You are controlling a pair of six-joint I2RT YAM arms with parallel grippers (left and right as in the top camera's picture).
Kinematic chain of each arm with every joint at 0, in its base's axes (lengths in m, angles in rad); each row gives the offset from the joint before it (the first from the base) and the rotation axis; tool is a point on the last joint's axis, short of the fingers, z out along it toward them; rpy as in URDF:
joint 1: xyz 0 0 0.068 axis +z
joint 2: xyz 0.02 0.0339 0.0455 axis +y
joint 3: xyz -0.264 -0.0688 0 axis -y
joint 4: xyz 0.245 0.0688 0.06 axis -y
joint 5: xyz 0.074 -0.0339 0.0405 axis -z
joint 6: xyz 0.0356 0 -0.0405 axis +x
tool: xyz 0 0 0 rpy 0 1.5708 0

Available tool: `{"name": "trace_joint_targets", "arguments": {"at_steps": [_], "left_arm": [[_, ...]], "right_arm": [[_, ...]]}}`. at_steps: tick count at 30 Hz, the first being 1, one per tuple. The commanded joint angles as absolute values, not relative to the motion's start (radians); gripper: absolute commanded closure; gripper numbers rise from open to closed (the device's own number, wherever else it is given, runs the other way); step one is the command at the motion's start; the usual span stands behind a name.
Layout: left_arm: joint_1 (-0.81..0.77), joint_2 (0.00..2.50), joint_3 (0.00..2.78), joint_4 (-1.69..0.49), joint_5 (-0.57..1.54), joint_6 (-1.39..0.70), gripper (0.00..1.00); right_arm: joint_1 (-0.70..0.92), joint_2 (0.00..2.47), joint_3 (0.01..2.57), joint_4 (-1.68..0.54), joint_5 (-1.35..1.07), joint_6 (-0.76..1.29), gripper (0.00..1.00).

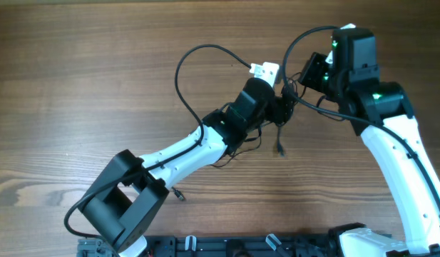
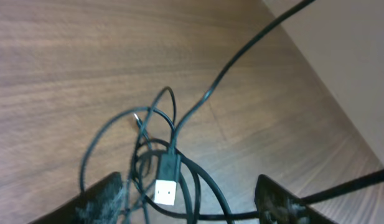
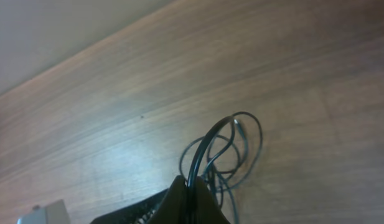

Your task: Untangle cables

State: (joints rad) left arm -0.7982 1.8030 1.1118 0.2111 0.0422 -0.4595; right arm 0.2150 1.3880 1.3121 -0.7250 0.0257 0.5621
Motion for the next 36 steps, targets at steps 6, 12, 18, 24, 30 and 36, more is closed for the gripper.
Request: {"name": "trace_joint_targets", "arguments": {"at_steps": [6,12,18,24,30,36], "left_arm": [[-0.721,1.74,1.118,0.236,0.486,-0.427,0.16],[-0.745,1.752,1.118,0.212,0.431,-0.34,0.16],[-0.803,1.787,1.118,0.249,0.225,-0.348,0.36],[-0.851,1.919,1.118,0.341,0.166,-0.386,0.61],[-0.775,1.966,1.118,0.144,0.028,-0.491,0.69],[-0.582,1.966,1.118,-0.078,0.028,-0.491,0.71]], "right_arm": [[0.142,1.405,1.345,-0.773,-0.002,0.551,0.95],[0.142,1.405,1.345,-0.776,-0.142,0.555,0.95],[0.142,1.405,1.365,-0.818,-0.183,0.579,0.95],[0.142,1.404,1.555,-0.941,-0.186,0.515,0.96],[0.138,1.404,1.875,-1.018,-0.011,0.388,0.94],[-0.057,1.402,2.065,-1.086,0.198,0.369,0.94]]}}
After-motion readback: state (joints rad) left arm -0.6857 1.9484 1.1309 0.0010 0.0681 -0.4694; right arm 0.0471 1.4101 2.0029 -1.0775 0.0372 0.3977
